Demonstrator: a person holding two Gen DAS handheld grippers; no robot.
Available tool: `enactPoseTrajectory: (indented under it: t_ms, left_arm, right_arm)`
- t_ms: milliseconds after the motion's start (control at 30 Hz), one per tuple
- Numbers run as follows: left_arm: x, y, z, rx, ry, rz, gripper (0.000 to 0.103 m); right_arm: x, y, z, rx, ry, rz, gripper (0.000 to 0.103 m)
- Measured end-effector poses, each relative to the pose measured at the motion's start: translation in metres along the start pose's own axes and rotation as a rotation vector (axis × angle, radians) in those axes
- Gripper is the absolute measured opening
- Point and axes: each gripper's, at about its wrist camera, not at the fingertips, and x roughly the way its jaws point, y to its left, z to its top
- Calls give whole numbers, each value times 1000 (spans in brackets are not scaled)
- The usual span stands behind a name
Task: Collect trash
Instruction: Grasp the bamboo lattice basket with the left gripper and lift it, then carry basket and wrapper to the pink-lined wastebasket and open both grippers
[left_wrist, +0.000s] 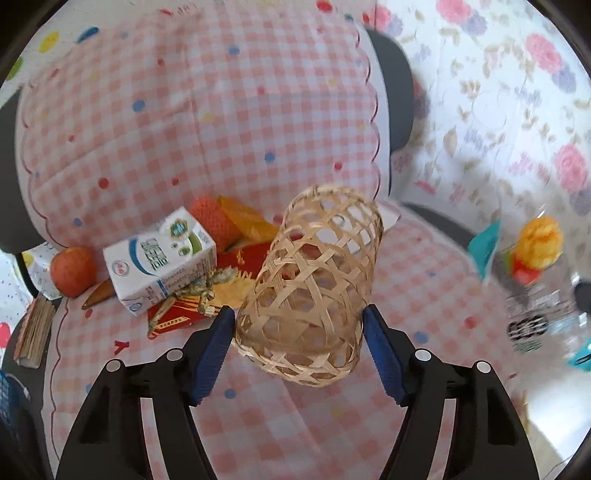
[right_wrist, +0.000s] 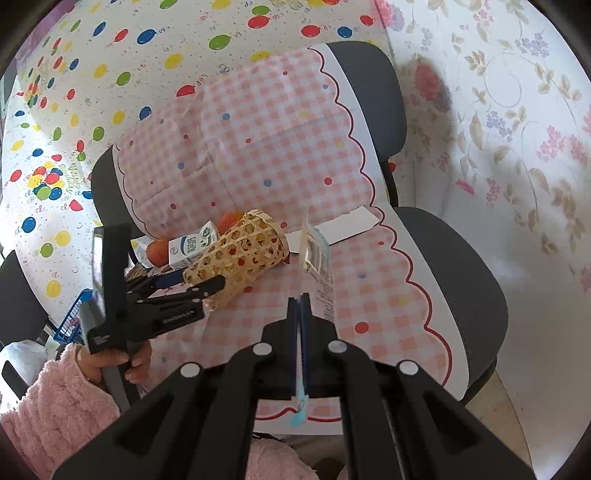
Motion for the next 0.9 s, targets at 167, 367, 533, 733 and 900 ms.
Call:
enactPoseTrajectory:
  t_ms: [167, 367, 533, 733, 900]
  left_arm:
    - [-58, -6, 1, -26, -90, -21, 70]
    - [-106, -37, -25, -6, -129, -10, 71]
    - [-124, -67, -49, 17, -140, -48, 71]
    - [-129, -111, -78, 82, -111, -146, 71]
    - [-121, -146, -101, 119, -83, -214, 71]
  right_arm:
    - [-19, -2, -1, 16, -36, 12, 2]
    - [-43, 2, -13, 13, -50, 7, 2]
    - [-71, 0, -35, 21, -57, -45, 2]
    - [-110, -17, -68, 71, -63, -138, 2]
    - [-133, -31, -97, 117, -60, -211, 2]
